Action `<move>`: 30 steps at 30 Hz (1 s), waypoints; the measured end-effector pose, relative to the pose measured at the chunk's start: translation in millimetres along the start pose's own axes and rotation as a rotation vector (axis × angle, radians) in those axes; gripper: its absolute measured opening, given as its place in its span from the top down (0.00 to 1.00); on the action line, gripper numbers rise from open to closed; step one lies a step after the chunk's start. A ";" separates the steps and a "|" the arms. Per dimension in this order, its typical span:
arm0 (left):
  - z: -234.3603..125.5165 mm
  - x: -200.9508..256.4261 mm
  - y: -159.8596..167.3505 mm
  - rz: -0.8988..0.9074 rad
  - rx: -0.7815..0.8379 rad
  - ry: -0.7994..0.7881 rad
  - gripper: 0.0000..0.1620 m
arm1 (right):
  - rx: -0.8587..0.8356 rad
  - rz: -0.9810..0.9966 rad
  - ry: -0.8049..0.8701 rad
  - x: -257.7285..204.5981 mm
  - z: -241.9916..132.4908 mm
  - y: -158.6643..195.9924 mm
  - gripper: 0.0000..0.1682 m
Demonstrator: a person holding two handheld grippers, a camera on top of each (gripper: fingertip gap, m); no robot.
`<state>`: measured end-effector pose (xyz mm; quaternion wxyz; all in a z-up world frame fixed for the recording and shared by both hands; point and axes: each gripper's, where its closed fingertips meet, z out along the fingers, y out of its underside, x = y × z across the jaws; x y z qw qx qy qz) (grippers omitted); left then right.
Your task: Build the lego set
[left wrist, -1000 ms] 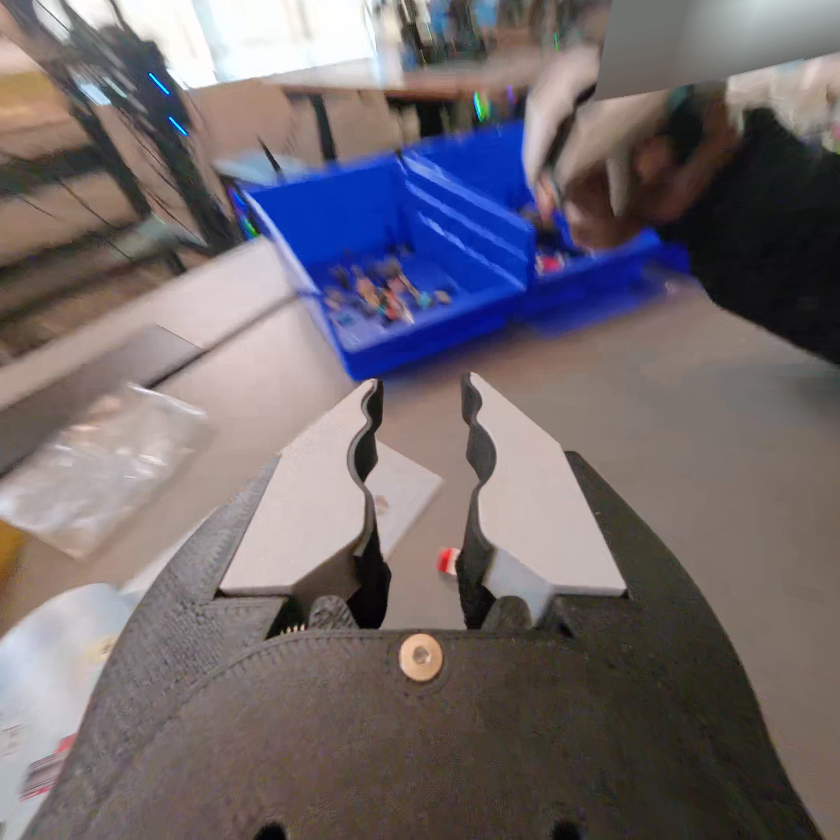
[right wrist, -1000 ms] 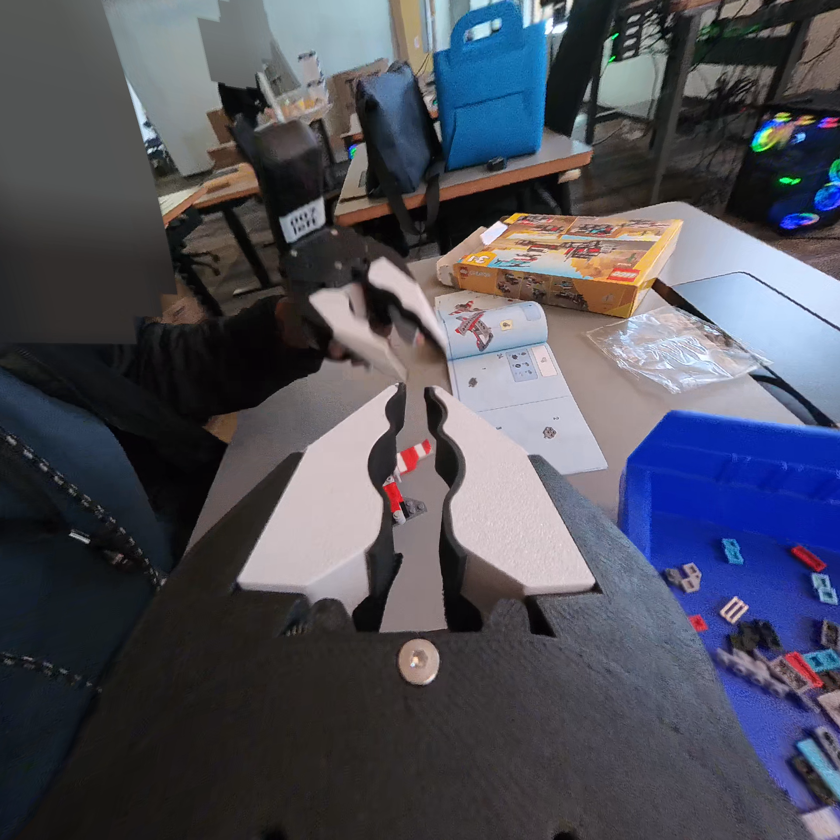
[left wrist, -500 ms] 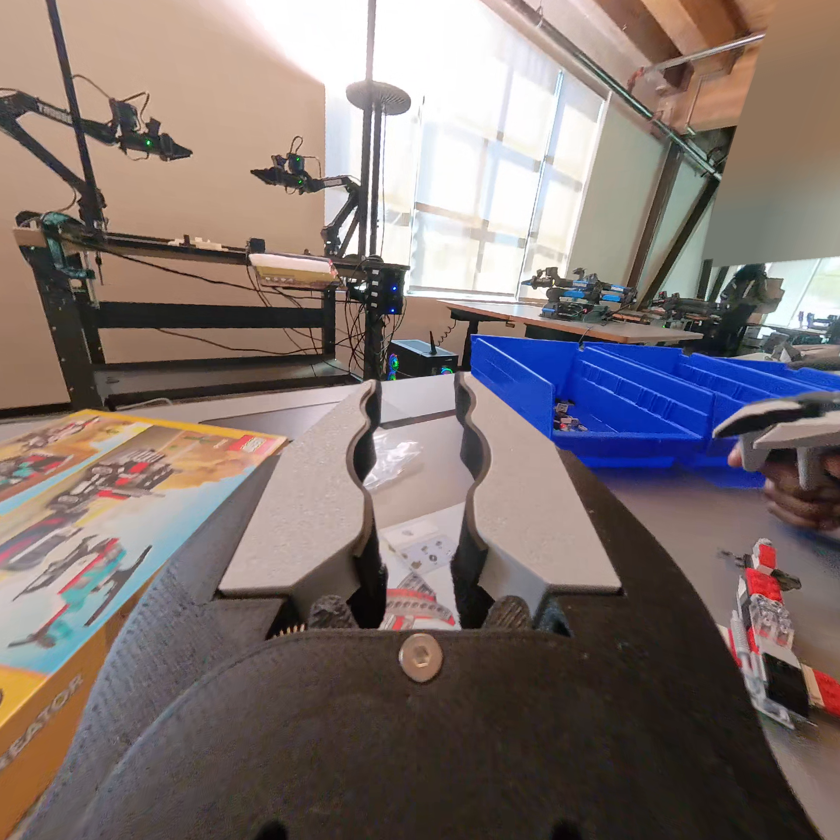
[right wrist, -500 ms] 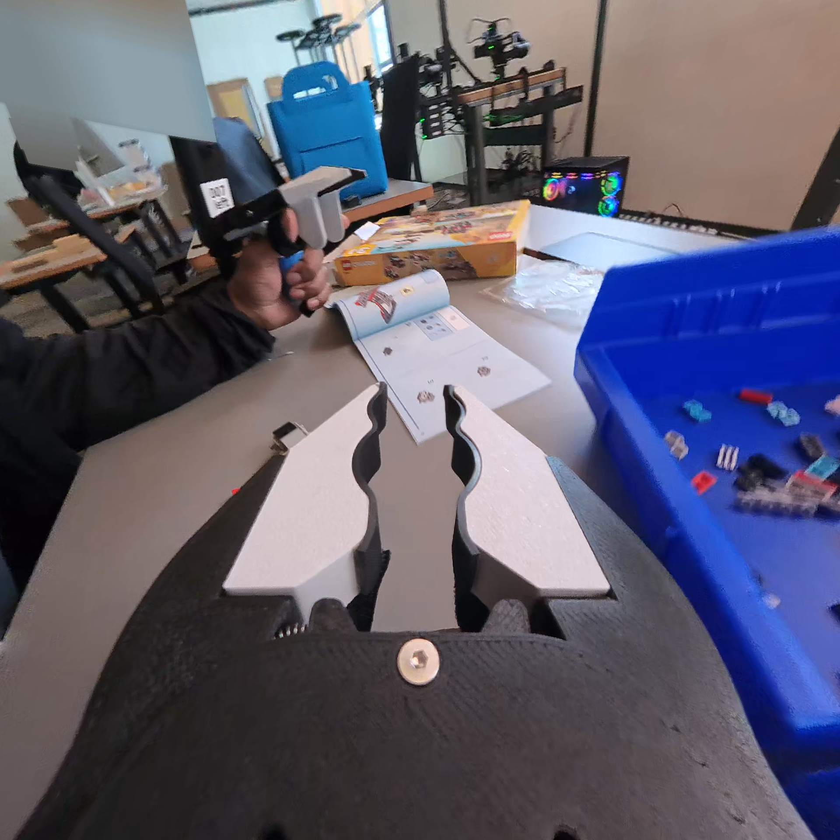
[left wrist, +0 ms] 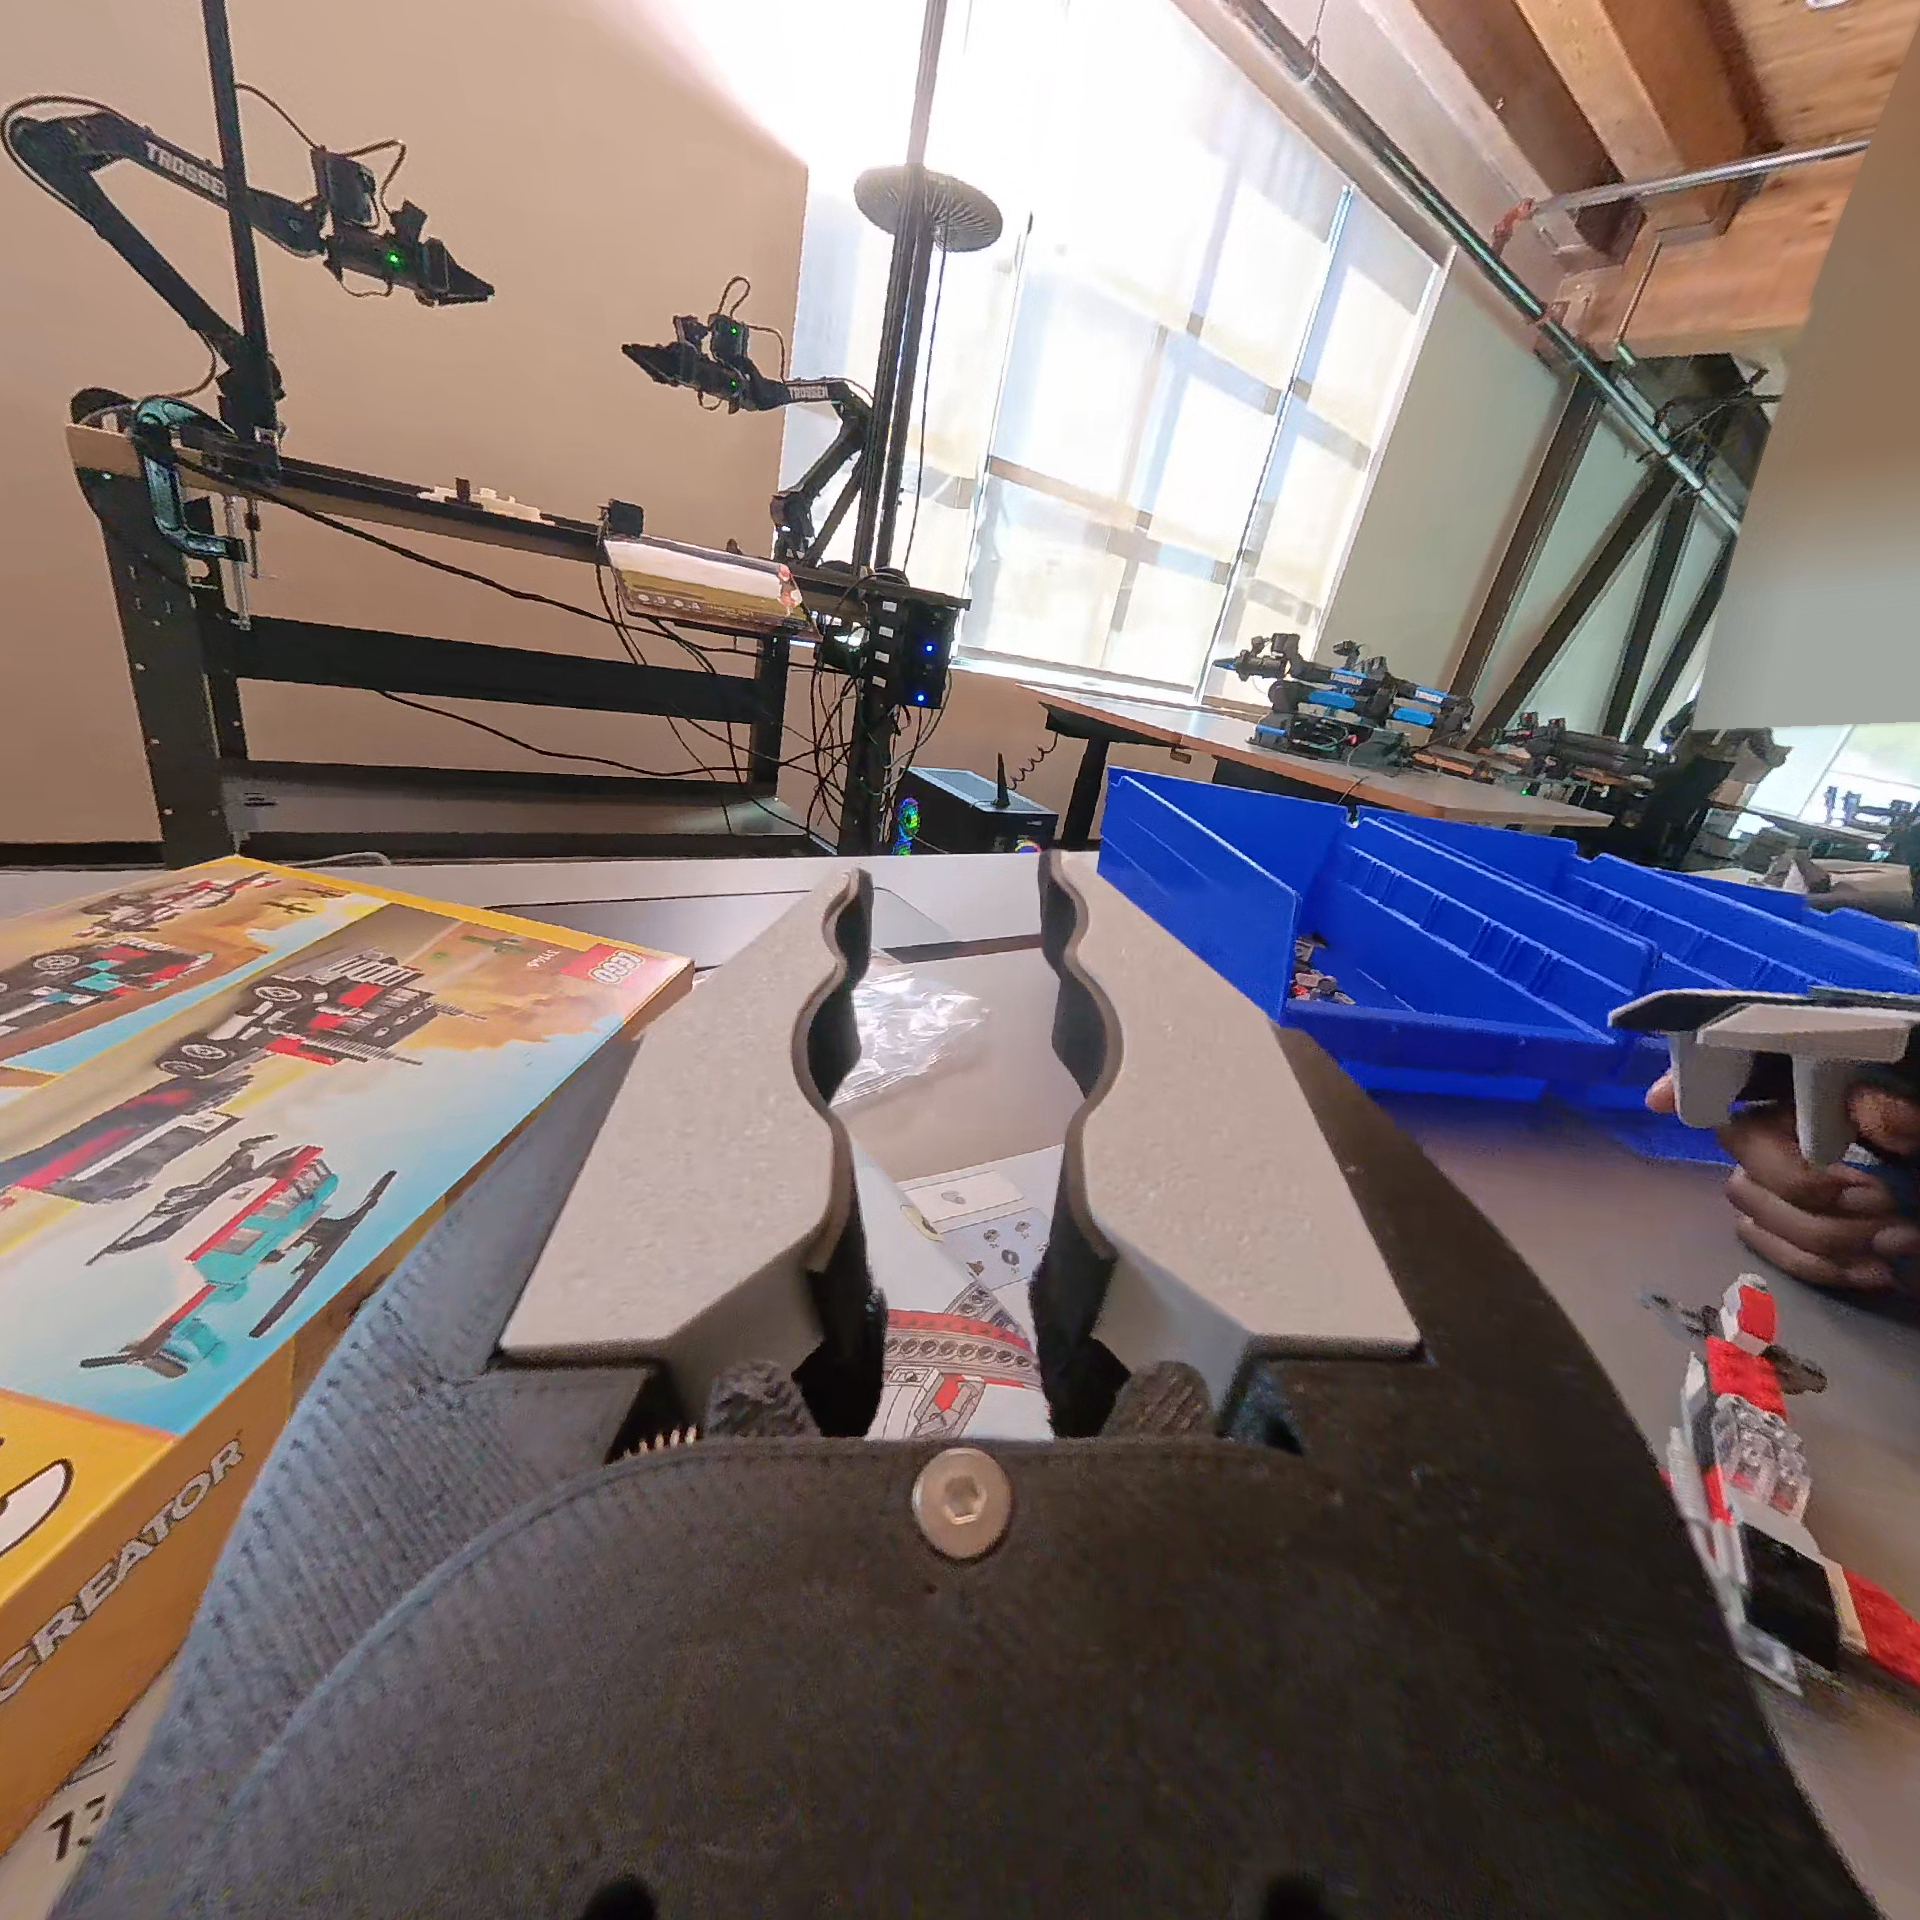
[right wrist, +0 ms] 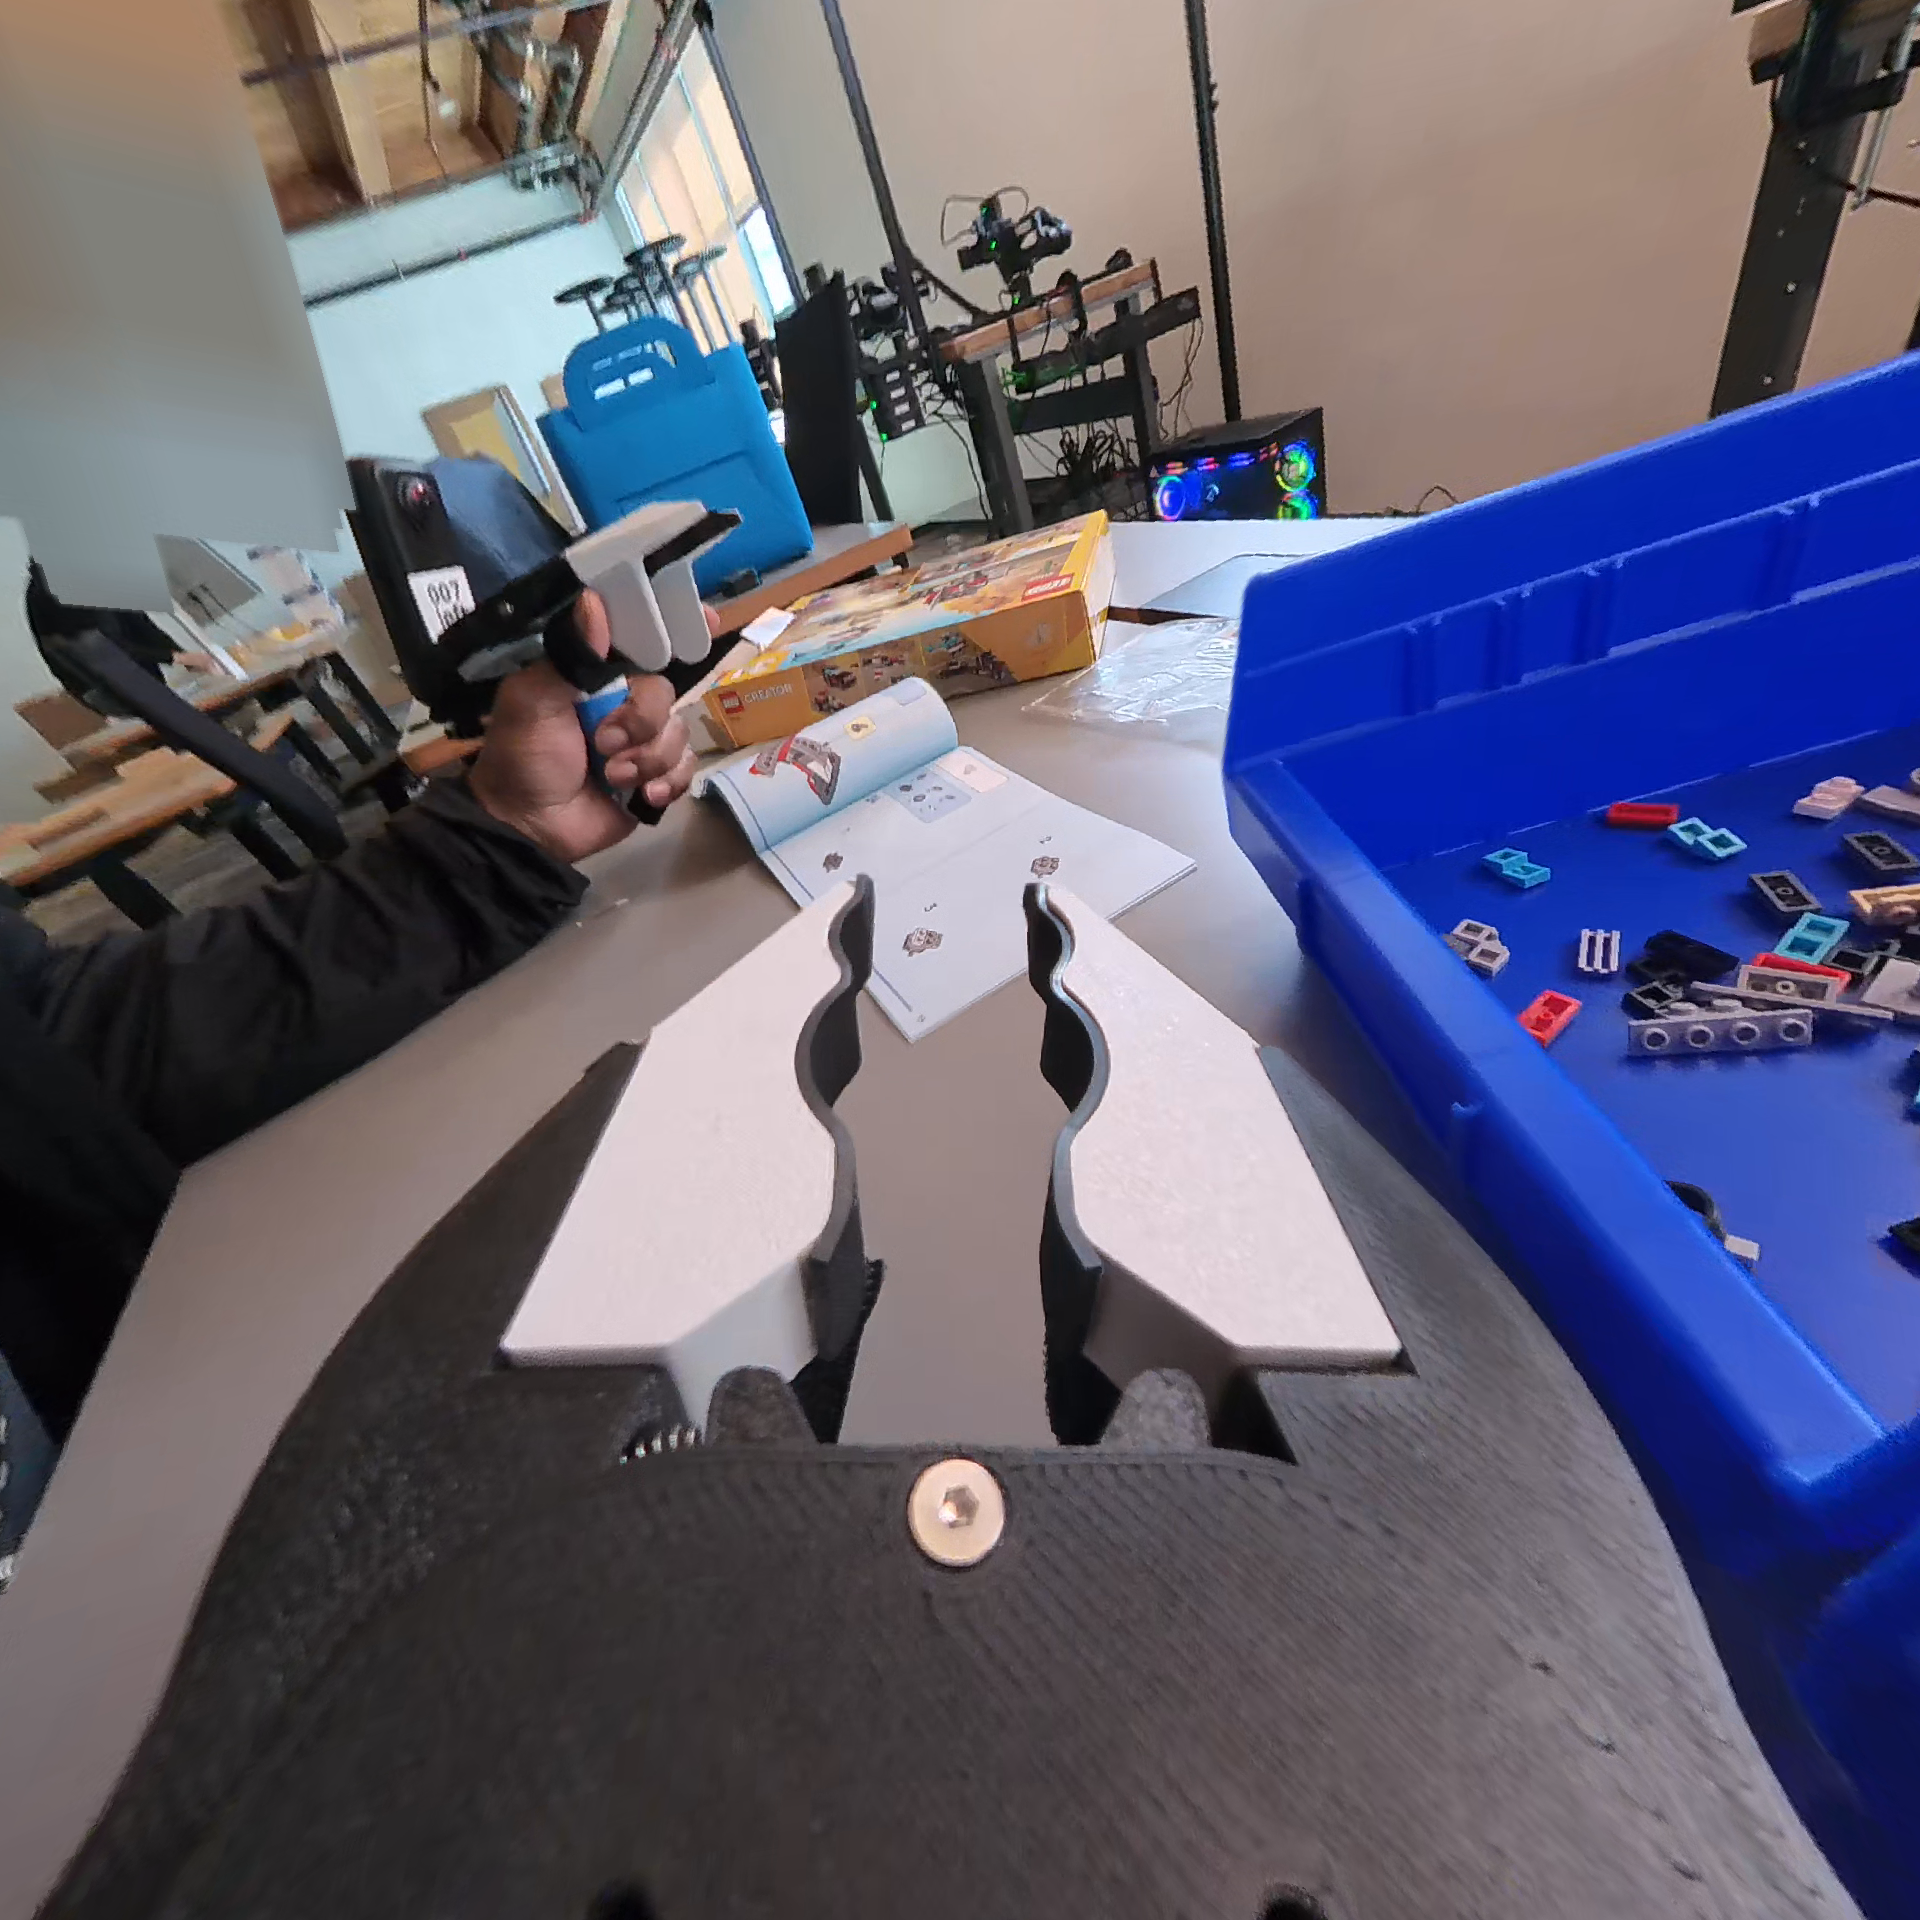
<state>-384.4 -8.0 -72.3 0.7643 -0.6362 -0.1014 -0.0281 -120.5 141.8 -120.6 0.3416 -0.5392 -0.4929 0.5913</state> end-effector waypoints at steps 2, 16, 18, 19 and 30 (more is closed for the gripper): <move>0.8 -0.3 2.9 0.009 -0.011 -0.005 0.80 | 0.001 0.013 -0.004 1.0 -0.1 -0.2 0.83; 3.1 25.1 10.1 0.105 -0.073 -0.144 0.80 | 0.042 -0.058 -0.080 -15.8 8.1 -11.5 0.84; 9.5 46.2 12.7 0.112 -0.119 -0.127 0.79 | 0.077 -0.096 -0.118 -22.7 15.6 -23.6 0.84; 13.9 57.7 13.8 0.120 -0.149 -0.113 0.79 | 0.099 -0.108 -0.139 -25.5 19.7 -30.5 0.84; 98.5 188.3 -25.2 0.216 -0.295 0.015 0.77 | 0.270 -0.164 -0.237 -37.5 20.8 -41.5 0.85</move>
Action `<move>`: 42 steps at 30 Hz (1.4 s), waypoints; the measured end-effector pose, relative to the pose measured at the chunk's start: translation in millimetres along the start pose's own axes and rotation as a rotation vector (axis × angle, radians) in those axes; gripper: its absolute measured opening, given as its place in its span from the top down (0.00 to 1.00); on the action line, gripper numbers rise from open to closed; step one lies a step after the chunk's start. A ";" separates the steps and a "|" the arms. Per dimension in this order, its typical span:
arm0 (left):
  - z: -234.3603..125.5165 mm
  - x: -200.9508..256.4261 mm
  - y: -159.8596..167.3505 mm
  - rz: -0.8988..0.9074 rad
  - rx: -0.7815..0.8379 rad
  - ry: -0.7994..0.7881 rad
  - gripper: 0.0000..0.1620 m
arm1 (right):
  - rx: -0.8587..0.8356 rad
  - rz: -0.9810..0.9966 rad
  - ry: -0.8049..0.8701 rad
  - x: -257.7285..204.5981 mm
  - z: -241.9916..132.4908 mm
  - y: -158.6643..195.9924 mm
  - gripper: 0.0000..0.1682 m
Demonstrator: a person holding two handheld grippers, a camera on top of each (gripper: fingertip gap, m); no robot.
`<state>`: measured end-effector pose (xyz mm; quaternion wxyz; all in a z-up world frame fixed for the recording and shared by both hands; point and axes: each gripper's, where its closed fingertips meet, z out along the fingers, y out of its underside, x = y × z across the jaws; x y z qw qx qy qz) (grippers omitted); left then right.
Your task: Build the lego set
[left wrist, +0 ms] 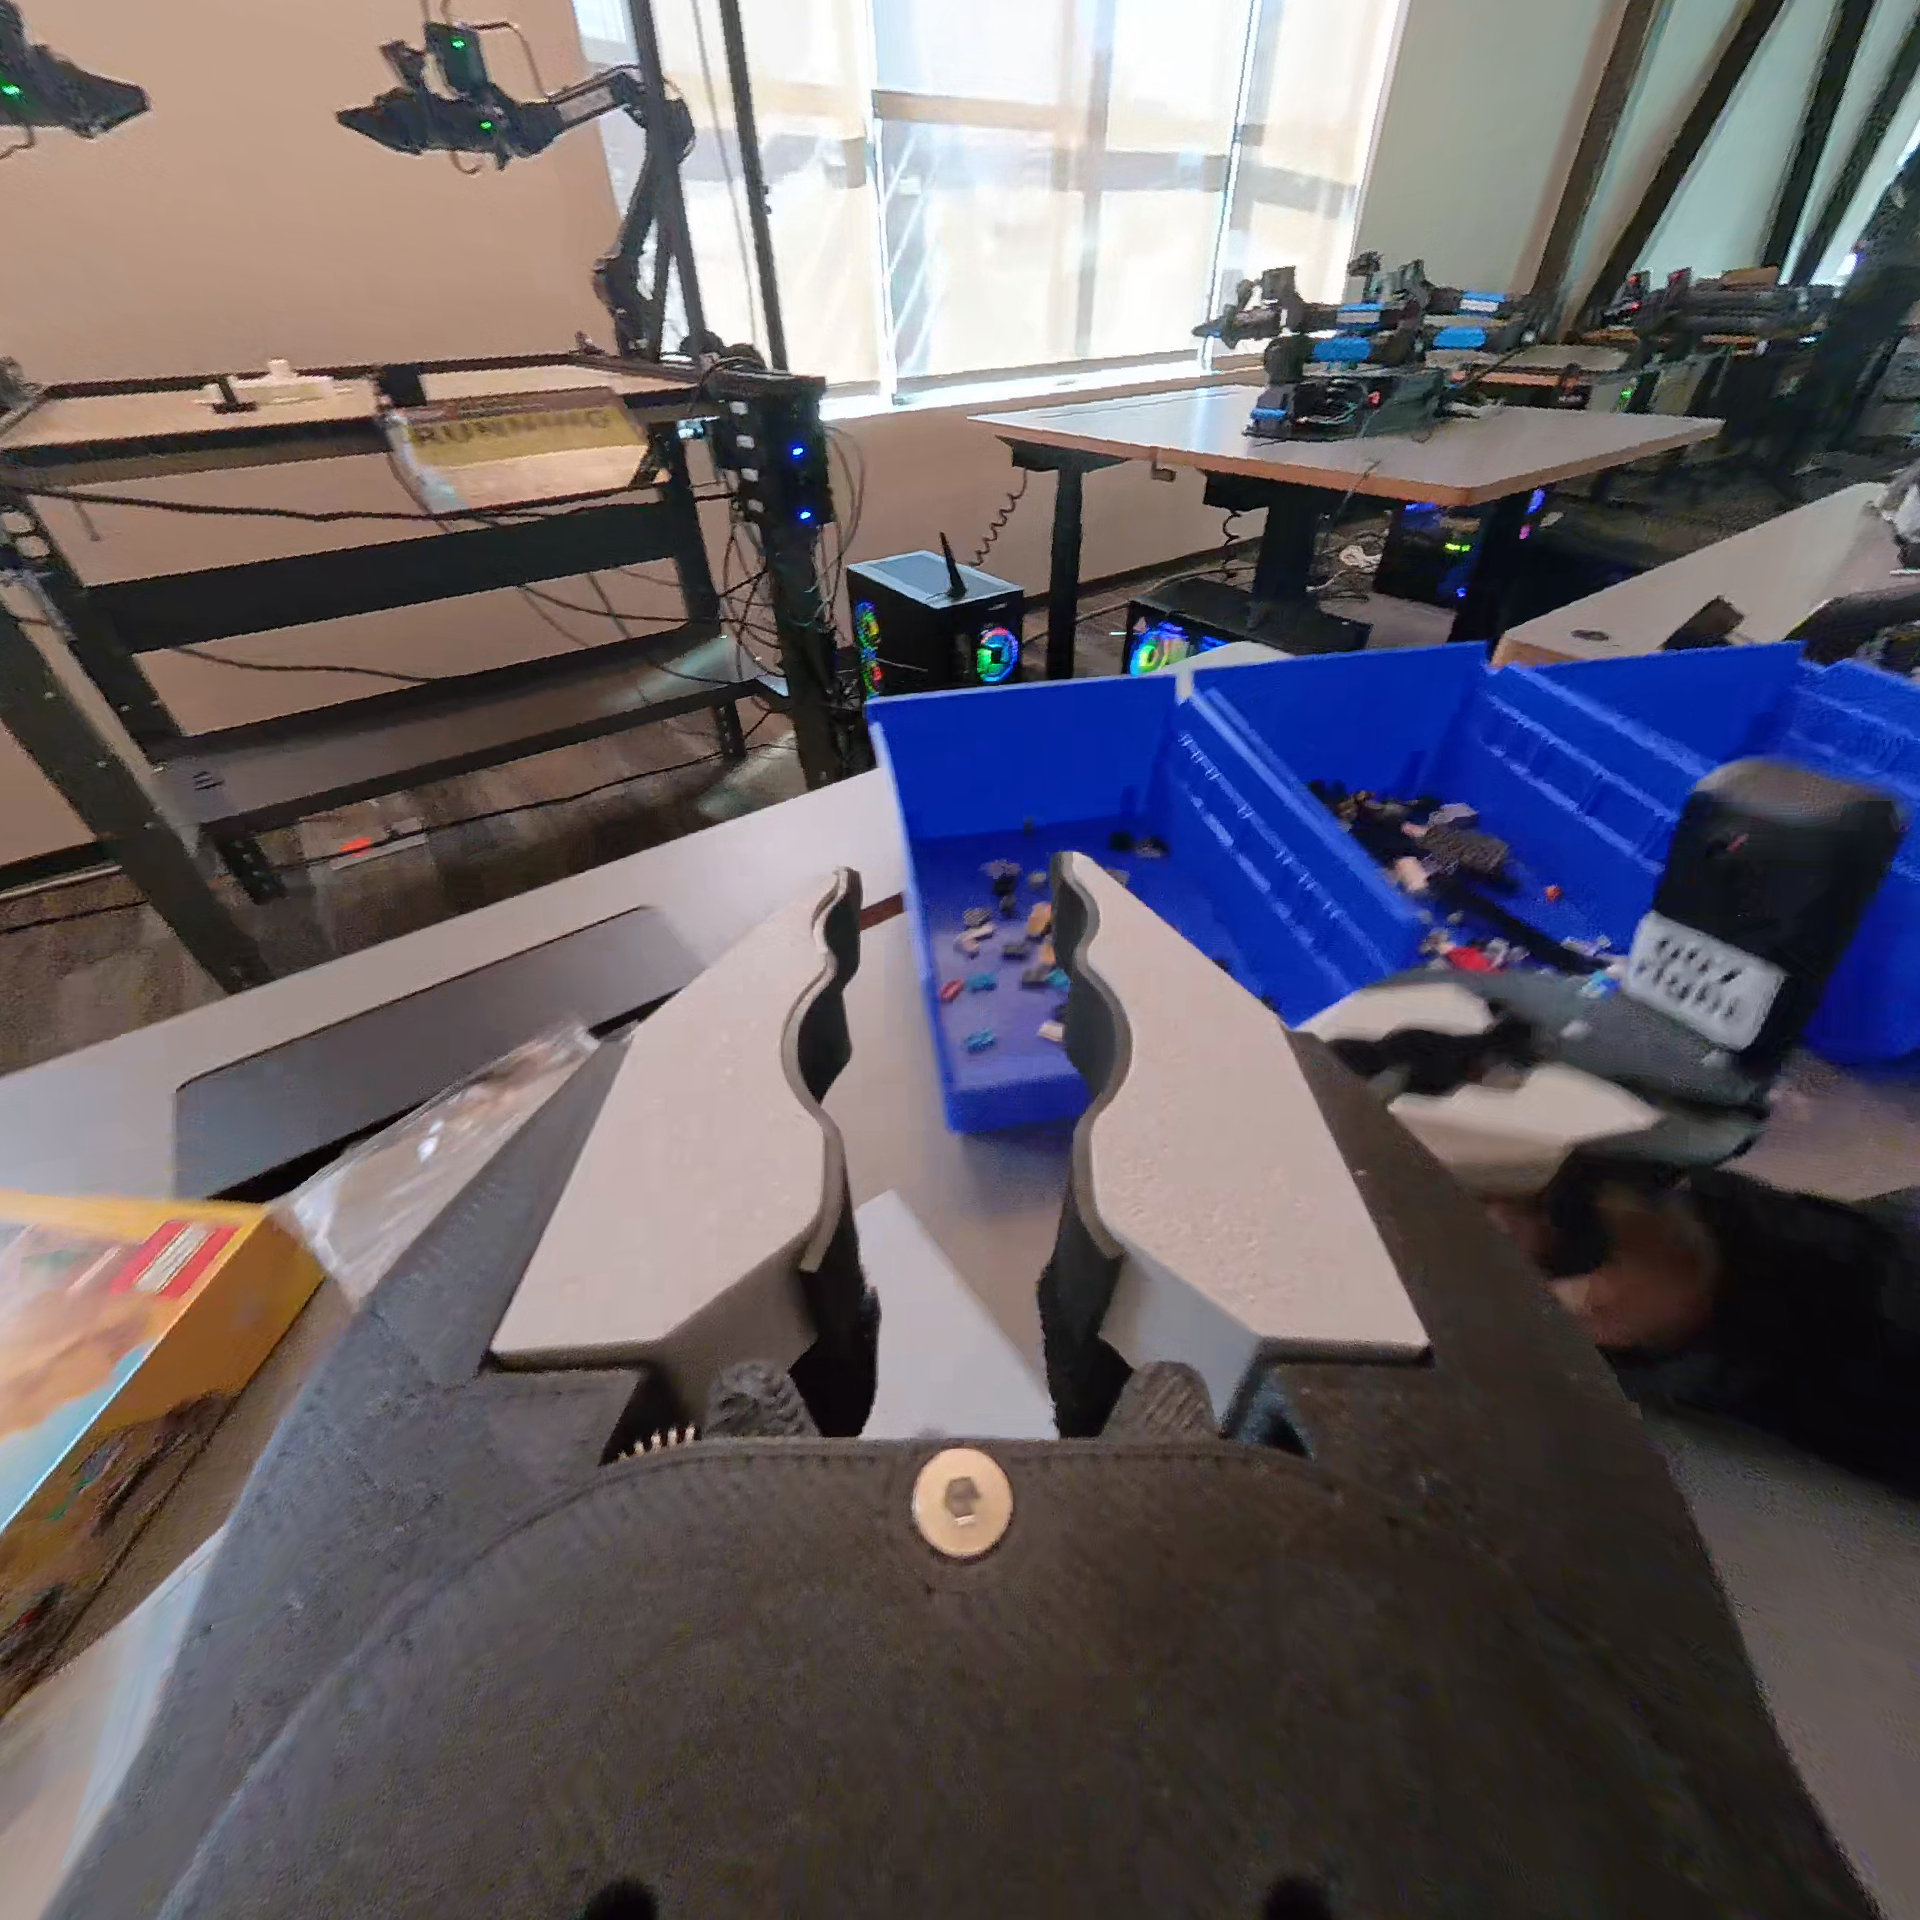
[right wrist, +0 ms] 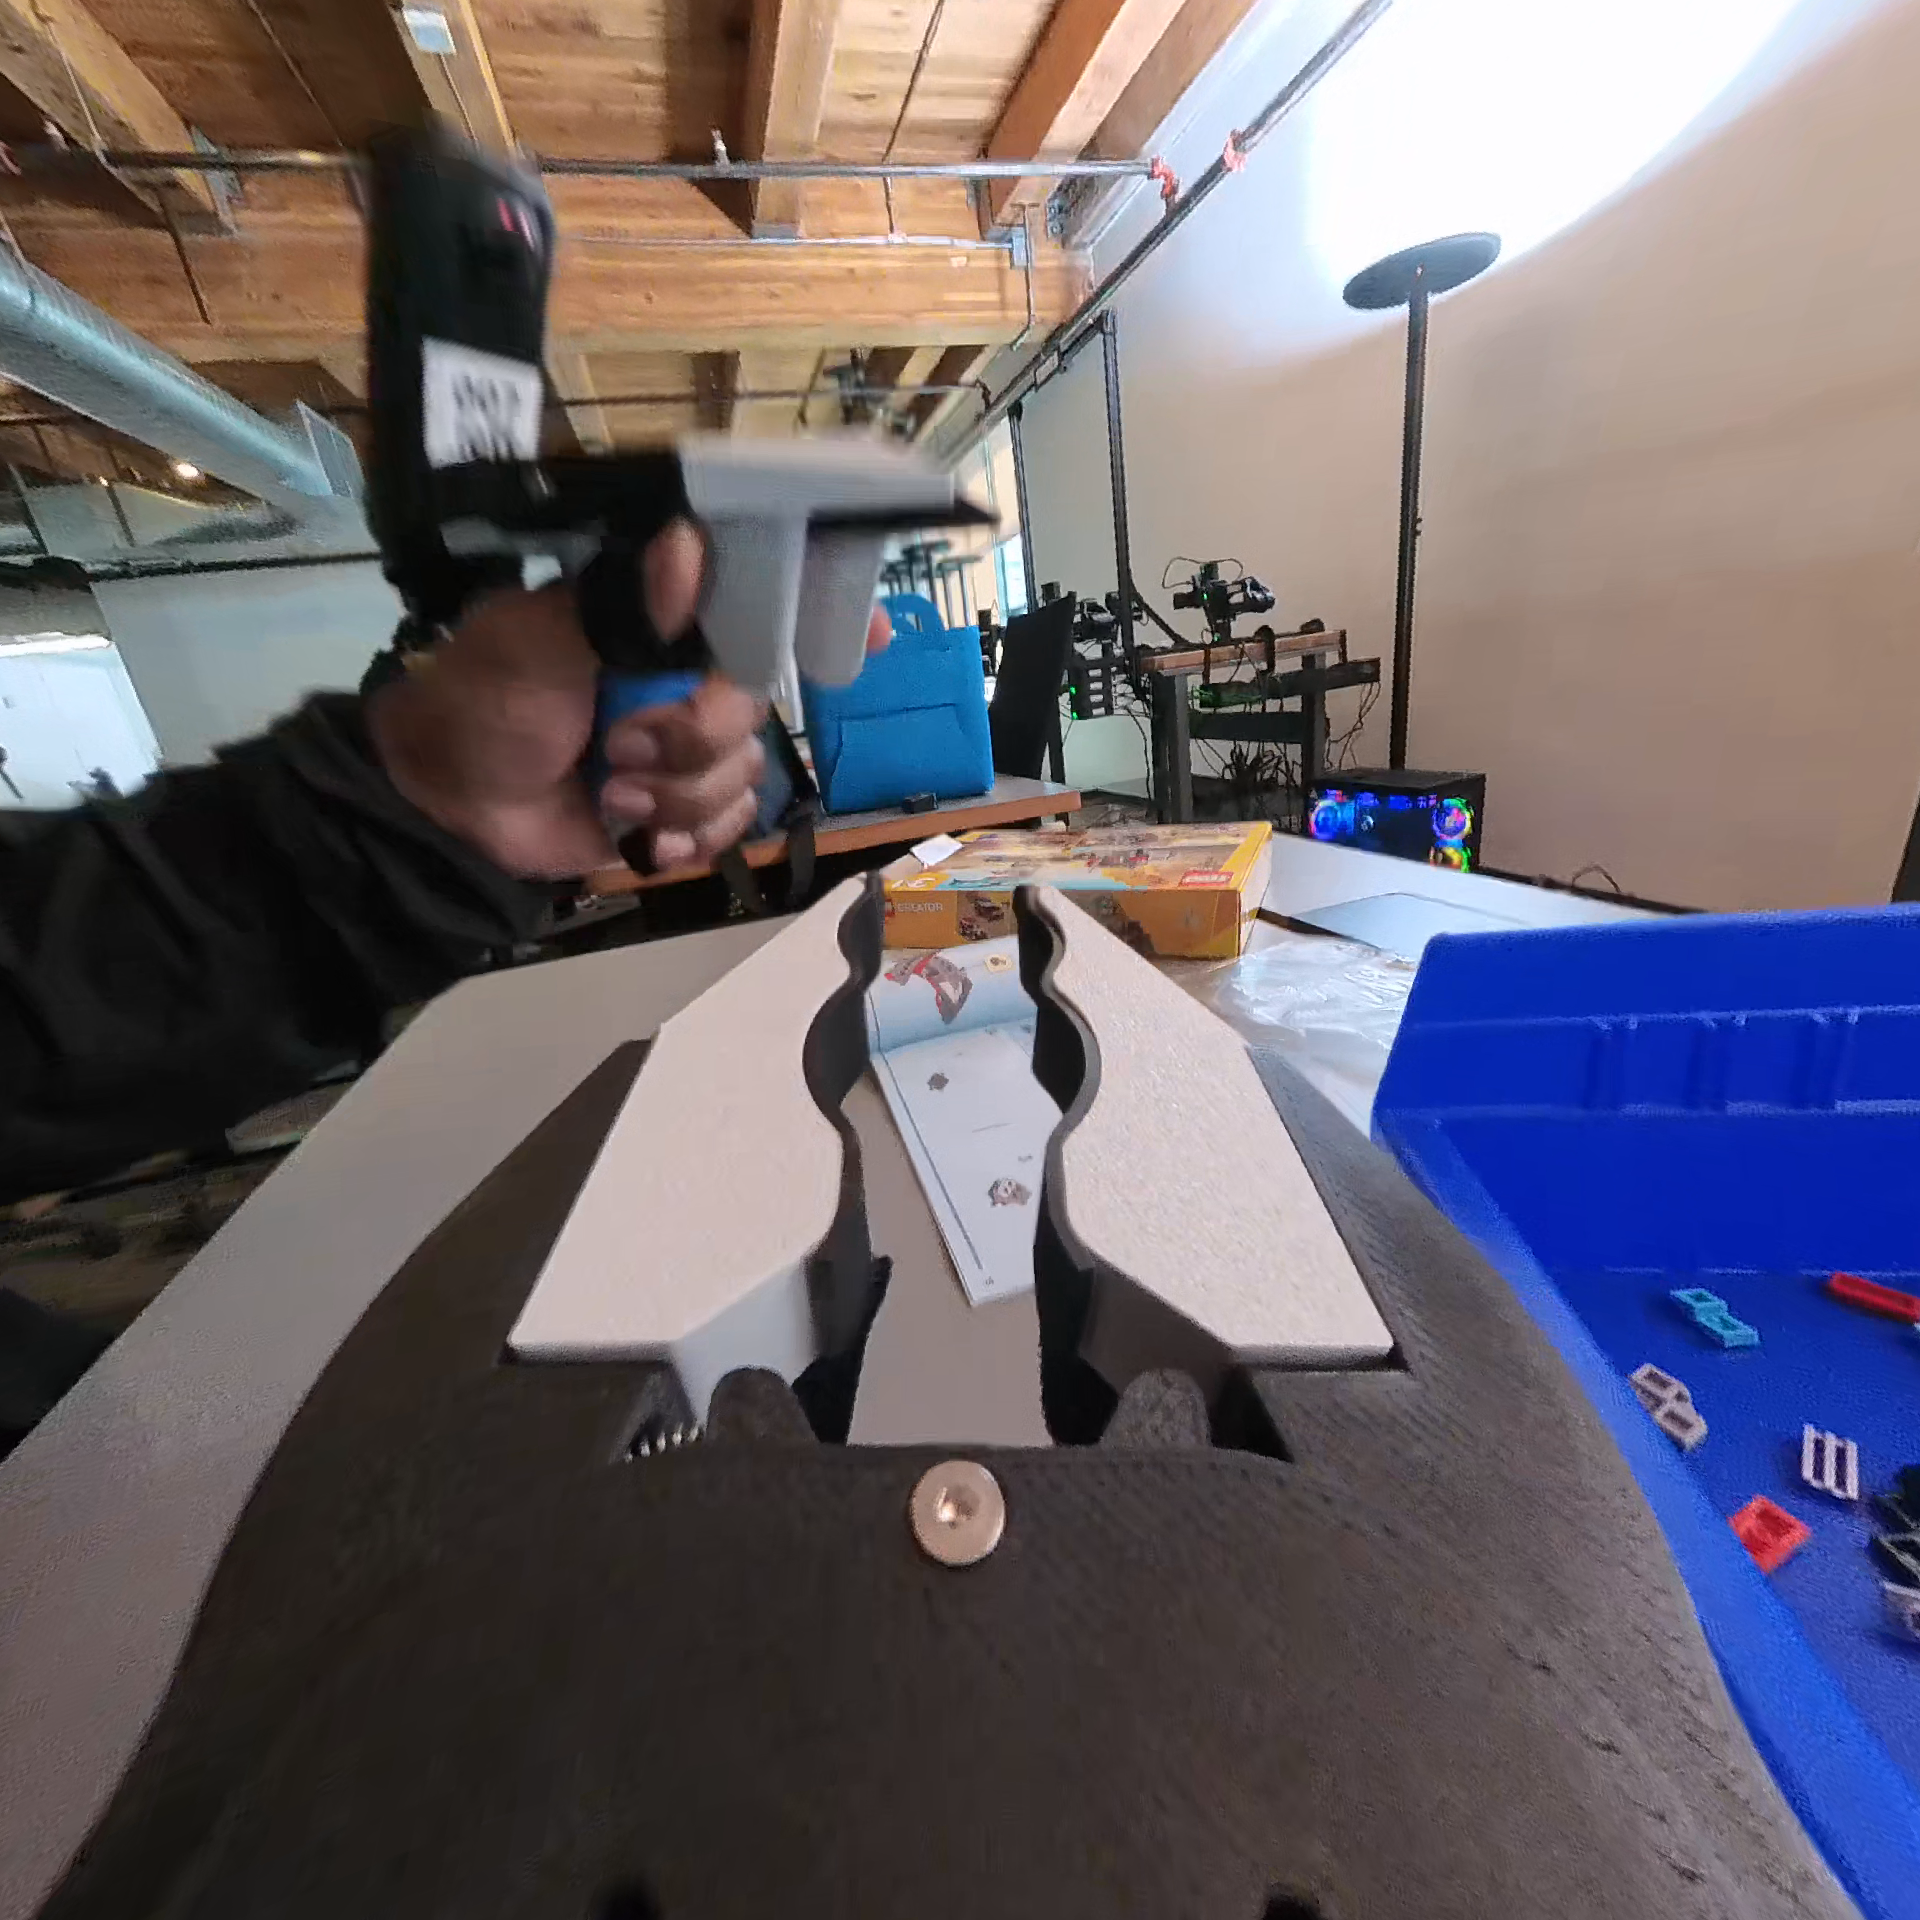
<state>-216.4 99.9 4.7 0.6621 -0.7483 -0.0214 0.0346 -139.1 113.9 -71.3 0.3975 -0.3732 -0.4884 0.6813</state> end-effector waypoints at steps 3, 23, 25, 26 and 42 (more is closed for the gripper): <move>31.4 36.5 -23.4 0.003 -0.019 0.033 0.77 | -0.050 0.038 -0.009 3.5 6.5 10.6 0.84; 117.5 195.3 -85.3 0.059 -0.201 0.250 0.77 | -0.247 0.343 -0.121 -4.1 24.1 47.0 0.82; 127.8 213.9 -82.2 0.075 -0.231 0.283 0.77 | -0.287 0.360 -0.109 -2.5 27.1 53.9 0.81; 134.0 223.7 -78.8 0.088 -0.254 0.298 0.77 | -0.311 0.372 -0.107 -1.9 28.7 57.9 0.81; 279.9 322.2 79.9 0.237 -0.758 0.425 0.77 | -0.404 0.525 -0.095 7.8 31.9 74.1 0.80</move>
